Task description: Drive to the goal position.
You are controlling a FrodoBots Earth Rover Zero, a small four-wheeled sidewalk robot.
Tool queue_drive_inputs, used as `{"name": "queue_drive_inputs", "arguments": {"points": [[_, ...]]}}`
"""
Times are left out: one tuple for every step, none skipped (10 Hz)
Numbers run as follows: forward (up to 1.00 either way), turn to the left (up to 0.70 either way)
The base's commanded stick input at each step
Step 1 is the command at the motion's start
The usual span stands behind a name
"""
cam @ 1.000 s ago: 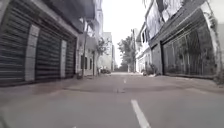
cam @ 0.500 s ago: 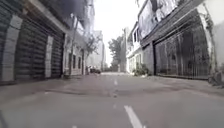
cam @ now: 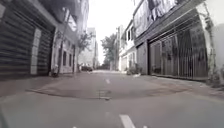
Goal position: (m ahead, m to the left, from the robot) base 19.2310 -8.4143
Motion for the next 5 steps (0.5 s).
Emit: {"name": "queue_drive_inputs", "arguments": {"points": [[0.85,0.00],[0.85,0.00],[0.85,0.00],[0.85,0.00],[0.85,0.00]]}}
